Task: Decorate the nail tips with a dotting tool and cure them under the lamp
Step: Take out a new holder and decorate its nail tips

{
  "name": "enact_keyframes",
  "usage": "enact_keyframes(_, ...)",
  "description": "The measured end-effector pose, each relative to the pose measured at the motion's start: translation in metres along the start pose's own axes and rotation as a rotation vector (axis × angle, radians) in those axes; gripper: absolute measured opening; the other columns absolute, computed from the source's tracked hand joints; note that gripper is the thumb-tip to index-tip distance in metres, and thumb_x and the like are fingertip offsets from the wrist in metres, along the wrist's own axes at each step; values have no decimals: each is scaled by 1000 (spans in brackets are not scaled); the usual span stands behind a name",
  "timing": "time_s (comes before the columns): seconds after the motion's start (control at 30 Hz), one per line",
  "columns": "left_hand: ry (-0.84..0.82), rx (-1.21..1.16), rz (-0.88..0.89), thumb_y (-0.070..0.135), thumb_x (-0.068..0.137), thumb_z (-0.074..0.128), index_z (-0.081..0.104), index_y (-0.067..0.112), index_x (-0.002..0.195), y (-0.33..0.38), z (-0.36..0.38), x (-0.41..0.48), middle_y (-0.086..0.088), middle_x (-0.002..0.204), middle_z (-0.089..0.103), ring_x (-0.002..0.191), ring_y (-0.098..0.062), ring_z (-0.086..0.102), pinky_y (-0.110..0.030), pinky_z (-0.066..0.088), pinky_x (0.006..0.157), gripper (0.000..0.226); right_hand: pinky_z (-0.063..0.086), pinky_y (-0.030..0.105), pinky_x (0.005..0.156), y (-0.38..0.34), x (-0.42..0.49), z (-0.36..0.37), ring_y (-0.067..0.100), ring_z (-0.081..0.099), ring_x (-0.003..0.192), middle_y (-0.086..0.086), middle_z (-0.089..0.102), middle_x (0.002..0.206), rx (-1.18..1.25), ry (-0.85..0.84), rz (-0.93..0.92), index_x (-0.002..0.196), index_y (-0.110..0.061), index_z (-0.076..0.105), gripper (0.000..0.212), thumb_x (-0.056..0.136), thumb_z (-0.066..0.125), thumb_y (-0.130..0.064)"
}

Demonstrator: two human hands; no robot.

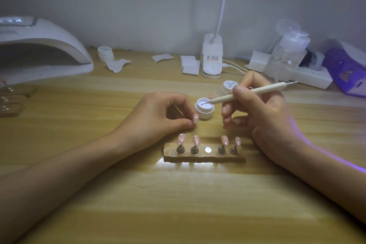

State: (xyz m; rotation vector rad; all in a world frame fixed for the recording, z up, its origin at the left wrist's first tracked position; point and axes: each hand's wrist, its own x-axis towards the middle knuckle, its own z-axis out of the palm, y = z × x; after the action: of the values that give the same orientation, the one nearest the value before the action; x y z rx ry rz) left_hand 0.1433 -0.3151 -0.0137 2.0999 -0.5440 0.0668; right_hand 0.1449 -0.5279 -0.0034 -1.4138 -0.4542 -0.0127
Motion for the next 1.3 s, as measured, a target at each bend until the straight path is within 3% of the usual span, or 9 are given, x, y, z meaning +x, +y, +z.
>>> enact_keyframes(0.3, -8, -3, 19, 6, 79, 78, 72, 21, 76, 4, 0, -2, 17, 75, 72, 64, 2, 66, -5, 41, 60, 17, 48, 25, 41, 2, 0, 3, 20, 60, 51, 9, 62, 61, -18, -43, 86, 69, -22, 52, 22, 90, 59, -22)
enact_keyframes(0.93, -13, -1, 16, 5, 78, 78, 72, 22, 73, 6, -2, -3, 0, 72, 73, 63, -2, 67, -7, 41, 60, 19, 51, 26, 48, 3, 0, 1, 19, 61, 56, 7, 63, 61, -42, -46, 105, 70, -22, 54, 21, 90, 60, -22)
enact_keyframes(1.3, -9, 12, 10, 6, 78, 79, 72, 21, 73, 6, -1, -3, 10, 67, 70, 61, 1, 65, -5, 39, 58, 17, 51, 25, 49, 3, 1, 1, 19, 60, 56, 6, 63, 61, -47, -49, 102, 74, -17, 50, 21, 91, 62, -23)
